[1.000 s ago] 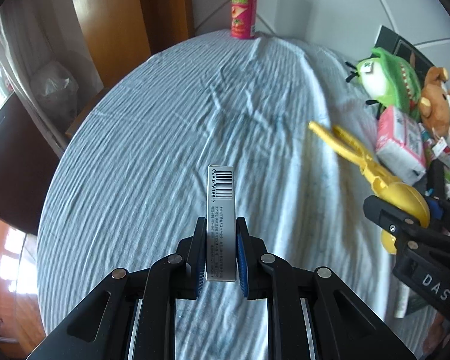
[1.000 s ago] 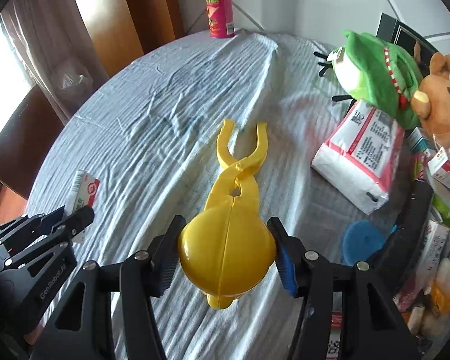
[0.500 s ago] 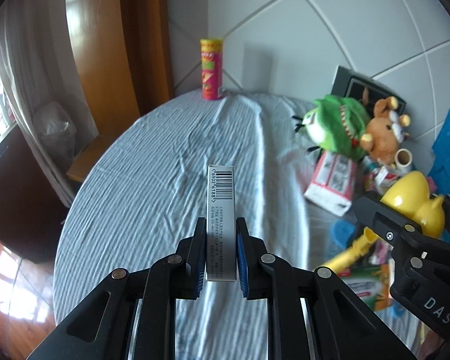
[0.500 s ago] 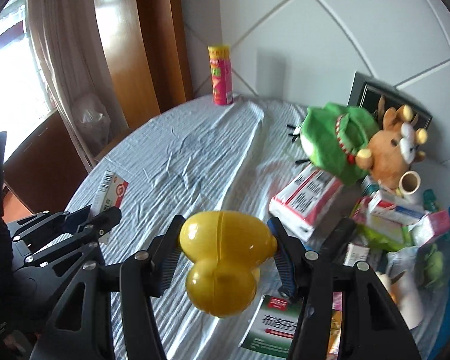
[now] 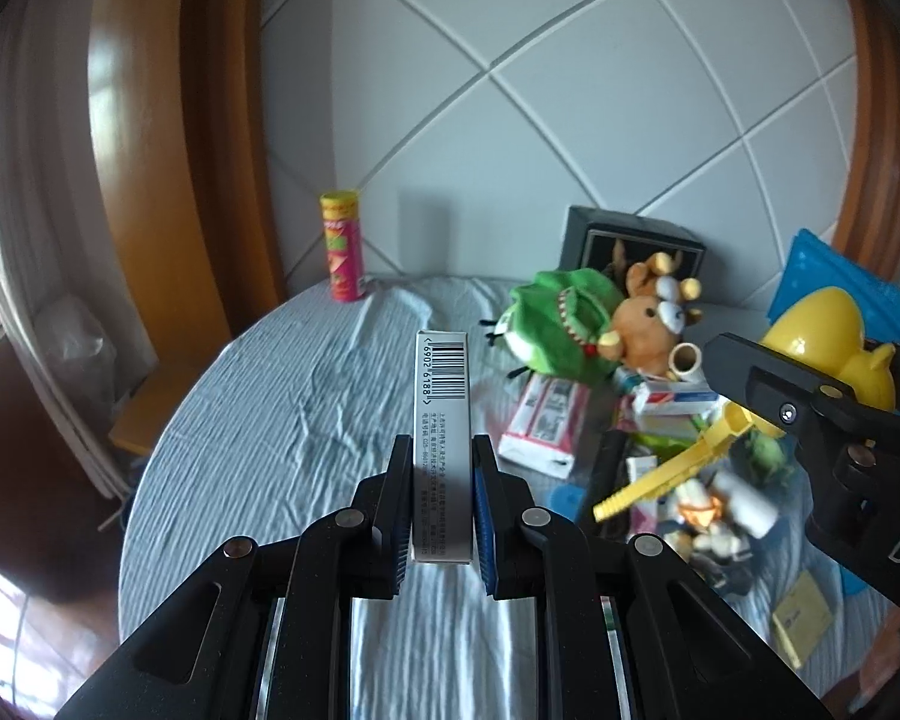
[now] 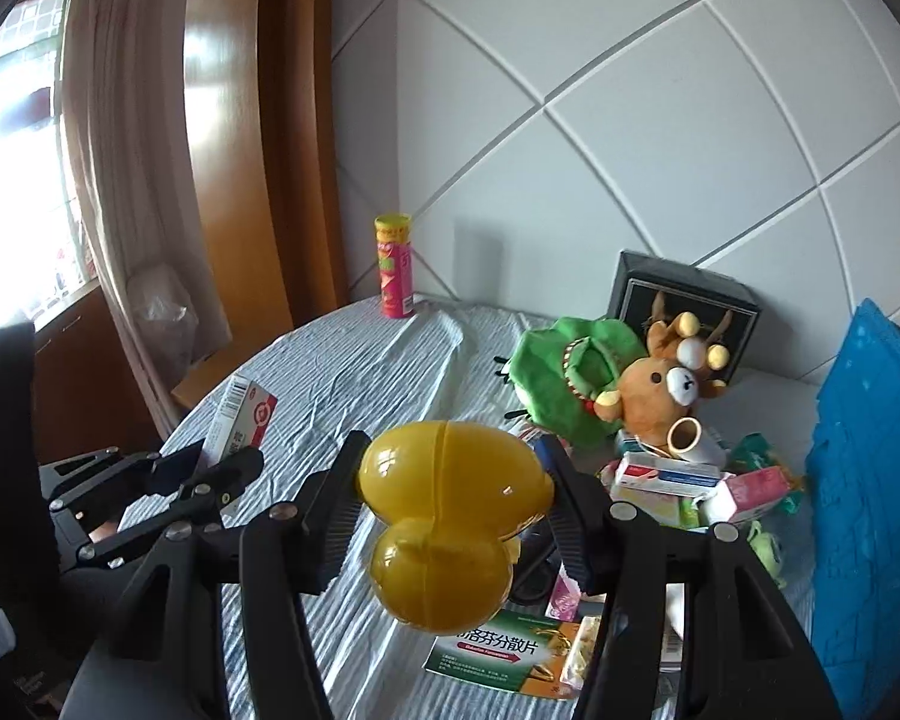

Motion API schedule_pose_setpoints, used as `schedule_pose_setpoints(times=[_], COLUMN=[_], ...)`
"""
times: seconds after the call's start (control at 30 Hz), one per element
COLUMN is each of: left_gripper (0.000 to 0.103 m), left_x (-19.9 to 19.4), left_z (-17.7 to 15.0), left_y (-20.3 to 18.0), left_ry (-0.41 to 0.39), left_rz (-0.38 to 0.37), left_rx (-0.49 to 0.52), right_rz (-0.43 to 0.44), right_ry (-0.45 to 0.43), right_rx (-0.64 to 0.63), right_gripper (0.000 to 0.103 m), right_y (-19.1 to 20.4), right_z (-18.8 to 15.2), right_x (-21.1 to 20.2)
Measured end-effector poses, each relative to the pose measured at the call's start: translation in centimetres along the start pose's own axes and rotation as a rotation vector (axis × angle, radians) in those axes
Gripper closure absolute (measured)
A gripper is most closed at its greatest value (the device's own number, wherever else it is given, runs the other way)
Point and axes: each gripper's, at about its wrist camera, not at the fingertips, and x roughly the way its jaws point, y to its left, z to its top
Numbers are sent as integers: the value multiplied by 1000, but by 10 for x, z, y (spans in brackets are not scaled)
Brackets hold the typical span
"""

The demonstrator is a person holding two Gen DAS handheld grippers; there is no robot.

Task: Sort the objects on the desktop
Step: 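Carry the white box and yellow toy over the blue bin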

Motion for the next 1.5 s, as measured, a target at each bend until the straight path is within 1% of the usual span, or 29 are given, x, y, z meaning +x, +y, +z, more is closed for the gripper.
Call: schedule_pose_setpoints(times=[0.2, 0.33, 0.53, 0.6, 0.67, 0.77, 0.9, 0.97, 1.03, 1.1, 1.27, 1.4, 1.5], left_gripper=[85, 86, 85, 86, 86, 85, 85, 85, 85, 85, 85, 85, 85], left_x=[-26, -37, -50, -52, -54, -55, -65, -74, -82, -94, -121, -129, -124], left_z=[5, 9, 20, 26, 33, 43, 63, 73, 81, 88, 93, 87, 74], left_y=[-28, -49, -95, -116, -144, -190, -270, -320, -358, -405, -495, -552, -579], left_ry=[-41, -59, -97, -112, -133, -164, -221, -248, -259, -273, -296, -261, -205], left_rz=[-64, -99, -122, -127, -129, -137, -147, -159, -172, -194, -227, -266, -283], left_rx=[51, 69, 108, 118, 129, 136, 135, 128, 120, 119, 150, 179, 202], right_rz=[-60, -98, -133, -144, -157, -172, -203, -220, -232, -249, -301, -330, -342], right_ry=[-21, -34, -84, -108, -142, -198, -274, -315, -338, -344, -348, -309, -277], right_rx=[16, 27, 64, 75, 84, 97, 81, 66, 62, 58, 88, 129, 156], right_gripper=[48, 48, 48, 48, 48, 48, 48, 48, 48, 48, 48, 48, 48], right_y=[-10, -23, -63, -80, -104, -152, -218, -258, -298, -338, -418, -470, -493], right_z=[2, 4, 15, 19, 23, 30, 37, 39, 38, 34, 10, -17, -37], right_x=[-41, -62, -94, -104, -118, -142, -180, -203, -225, -245, -283, -300, -307])
